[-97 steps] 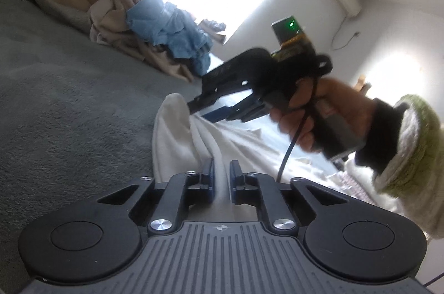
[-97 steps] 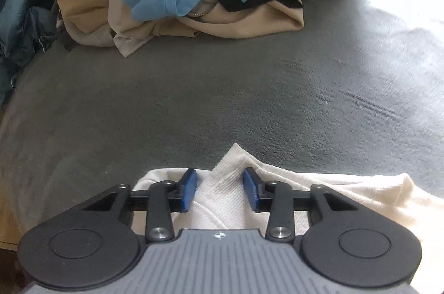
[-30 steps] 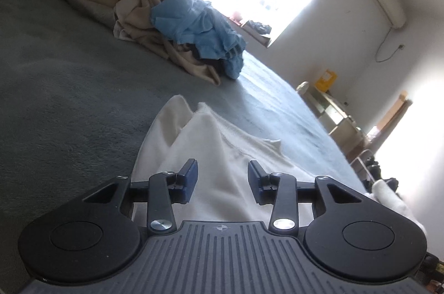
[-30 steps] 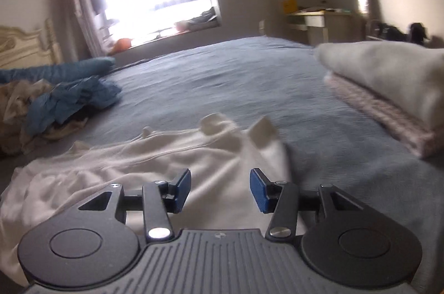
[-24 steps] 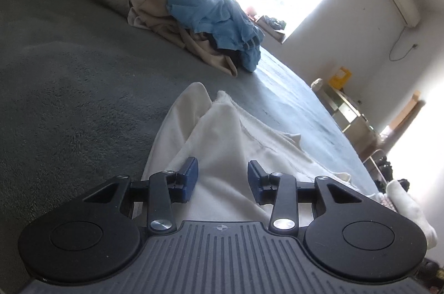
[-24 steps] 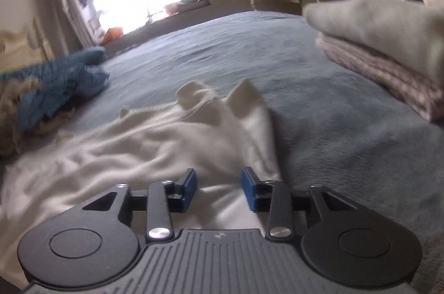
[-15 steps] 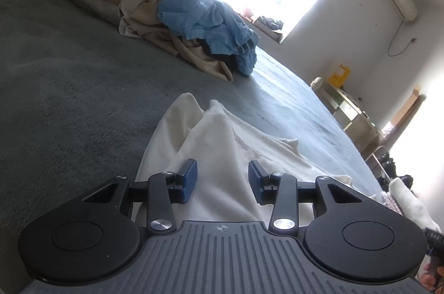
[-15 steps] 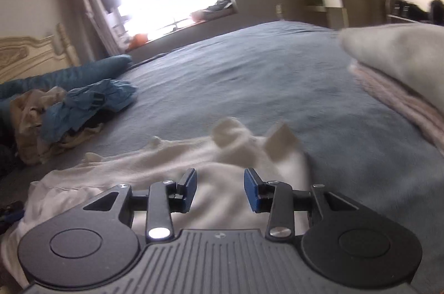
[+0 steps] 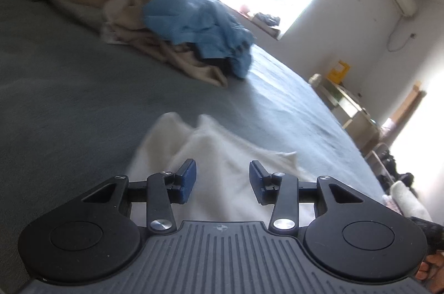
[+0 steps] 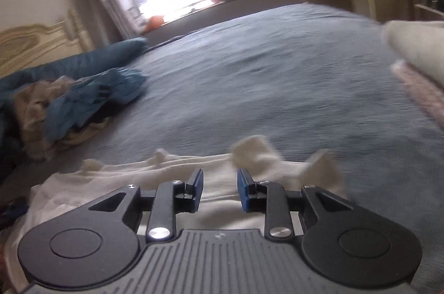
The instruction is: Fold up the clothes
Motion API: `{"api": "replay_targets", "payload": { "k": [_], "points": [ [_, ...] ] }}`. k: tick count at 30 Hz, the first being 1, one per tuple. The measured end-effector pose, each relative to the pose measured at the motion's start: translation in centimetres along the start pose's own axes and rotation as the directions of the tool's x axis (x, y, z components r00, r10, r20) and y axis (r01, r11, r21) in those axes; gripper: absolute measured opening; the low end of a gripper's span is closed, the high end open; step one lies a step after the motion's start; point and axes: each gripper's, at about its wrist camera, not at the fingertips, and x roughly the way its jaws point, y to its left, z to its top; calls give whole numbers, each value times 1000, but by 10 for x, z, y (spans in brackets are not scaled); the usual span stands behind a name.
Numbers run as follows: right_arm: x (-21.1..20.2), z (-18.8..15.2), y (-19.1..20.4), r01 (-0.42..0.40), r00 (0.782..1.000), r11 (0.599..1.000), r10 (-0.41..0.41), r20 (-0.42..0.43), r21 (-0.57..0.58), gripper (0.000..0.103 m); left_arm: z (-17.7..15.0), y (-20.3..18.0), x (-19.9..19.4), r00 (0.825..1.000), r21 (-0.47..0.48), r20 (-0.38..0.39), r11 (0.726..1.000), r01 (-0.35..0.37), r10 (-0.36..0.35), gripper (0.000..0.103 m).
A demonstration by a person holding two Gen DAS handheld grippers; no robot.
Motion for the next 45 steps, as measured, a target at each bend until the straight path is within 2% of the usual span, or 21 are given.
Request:
{"api": "replay_targets", "payload": {
  "k": [1,3,5,7,8,9,12,14,16,18,19,20,22,25,30,35,37,38,40,43,45],
  "points": [
    [9,2,2,-23,1000,1000,23,-20,0,30,3,-5,8,1000,16,-14,1000,10,-9,43],
    [25,4,0,1,999,1000,-1,-36,-3,28,8,-13,25,999,53,-36,999,13,-11,43],
    [37,5,-13,88,996,996,-88,-32,6,25,7,-15,40,998,94,-43,995,-44,48,43],
    [32,4,-28,117,993,990,-117,1,74,17,9,-12,47,996,95,-56,994,-60,66,42],
    [24,5,-27,171,984,983,-174,33,70,18,11,-10,50,996,89,-63,994,-61,67,42],
    [16,5,-27,223,972,973,-227,65,67,25,13,-10,50,996,89,-61,994,-62,68,42],
    [-2,8,-16,163,978,986,-166,124,36,26,15,-17,56,994,124,-59,989,-83,91,46],
    [1,6,-11,24,996,999,-28,83,48,28,16,-21,61,992,150,-61,984,-100,110,47],
    [17,2,-12,-16,999,997,14,30,81,29,15,-23,65,986,167,-56,976,-143,154,41],
    [17,-1,-24,102,994,986,-108,36,128,27,18,-25,56,981,179,-39,967,-178,188,39],
    [17,-3,-30,158,985,976,-166,38,153,25,20,-27,45,979,187,-12,962,-199,205,43],
    [6,-3,-33,144,986,972,-158,61,187,26,21,-29,35,975,193,15,956,-220,222,48],
    [-21,-3,-27,139,980,975,-160,115,174,31,22,-31,12,969,195,58,949,-247,241,48],
    [-54,-9,2,117,980,991,-125,158,57,35,14,-22,-28,974,148,77,964,-220,211,51],
    [-84,-36,65,-26,991,993,41,127,-111,36,-14,-13,-83,990,57,41,989,-135,133,51],
    [-84,-86,138,-140,985,930,165,45,-339,36,-58,-30,-98,999,114,-36,993,-6,10,51],
    [-79,-108,162,-164,983,890,184,6,-426,34,-73,-35,-92,998,152,-56,988,-22,31,51],
    [-73,-121,169,-140,988,869,152,-13,-475,34,-79,-35,-88,996,164,-65,985,-45,57,51],
    [-66,-144,170,-34,999,827,17,-35,-561,33,-85,-26,-81,993,155,-80,985,-76,90,49],
    [-88,-166,137,92,995,787,-95,28,-610,33,-83,-8,-84,996,81,-84,996,-31,38,49],
    [-106,-162,110,204,976,793,-208,60,-574,38,-77,2,-84,996,37,-89,999,-6,9,49]
  ]
}}
